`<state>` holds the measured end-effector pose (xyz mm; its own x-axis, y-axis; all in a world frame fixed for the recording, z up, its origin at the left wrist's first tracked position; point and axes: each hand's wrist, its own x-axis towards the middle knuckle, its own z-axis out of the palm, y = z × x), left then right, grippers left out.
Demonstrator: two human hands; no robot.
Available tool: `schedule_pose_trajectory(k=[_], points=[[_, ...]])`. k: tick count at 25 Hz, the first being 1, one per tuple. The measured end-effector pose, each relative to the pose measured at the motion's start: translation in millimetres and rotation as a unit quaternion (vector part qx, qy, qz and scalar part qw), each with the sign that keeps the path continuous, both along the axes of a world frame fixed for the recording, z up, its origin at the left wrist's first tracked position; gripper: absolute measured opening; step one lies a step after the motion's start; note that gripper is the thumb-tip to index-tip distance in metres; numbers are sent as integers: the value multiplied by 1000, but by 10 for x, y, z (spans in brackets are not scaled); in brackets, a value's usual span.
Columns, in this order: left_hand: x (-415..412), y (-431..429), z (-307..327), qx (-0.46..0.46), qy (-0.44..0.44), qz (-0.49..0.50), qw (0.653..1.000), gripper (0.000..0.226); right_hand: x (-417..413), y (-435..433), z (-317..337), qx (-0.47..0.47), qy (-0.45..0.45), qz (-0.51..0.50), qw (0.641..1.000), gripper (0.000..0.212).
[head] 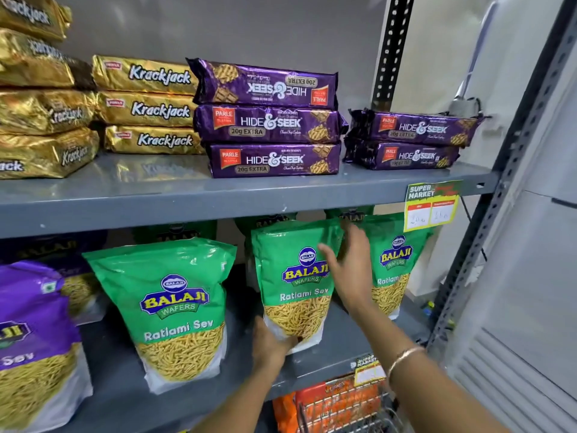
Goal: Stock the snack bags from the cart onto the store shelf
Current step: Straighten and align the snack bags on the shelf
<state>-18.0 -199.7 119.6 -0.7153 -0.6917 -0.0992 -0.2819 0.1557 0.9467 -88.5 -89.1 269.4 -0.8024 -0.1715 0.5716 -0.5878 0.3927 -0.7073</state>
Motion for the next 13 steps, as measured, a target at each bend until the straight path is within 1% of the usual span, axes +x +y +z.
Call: schedule_pose_trajectory(k=[1,2,4,5,6,7,9,10,12,13], points=[[-5,-6,14,1,-1,5,1000,84,-12,-54,209,74,48,-2,996,50],[-17,-11,7,3,-3,8,1000,84,-29,-122,389,143,74,5,987,41],[-22,-6,7,13,-8,10,1000,82,-113,-277,565,262,69,27,962,34],[-24,-2,4,14,-11,10,1000,82,-146,-340,570,301,52,44,951,33],[-30,-6,-6,11,-16,10,1000,84,-169,-387,567,312,37,59,948,30],[-21,-4,-3,5,-26,6,1000,85,-183,-421,559,293,25,62,954,25],[-20,-8,-12,-5,-33,-4,999,80,-197,-449,566,215,3,40,976,16],[-20,-14,-15,-6,-32,-9,999,76,-193,-454,578,192,-7,29,981,14],[-31,-21,-6,-12,-32,-23,999,72,-179,-455,593,185,-14,17,982,18],[-32,-21,8,-12,-33,-28,999,76,-153,-454,602,184,-14,16,983,22]])
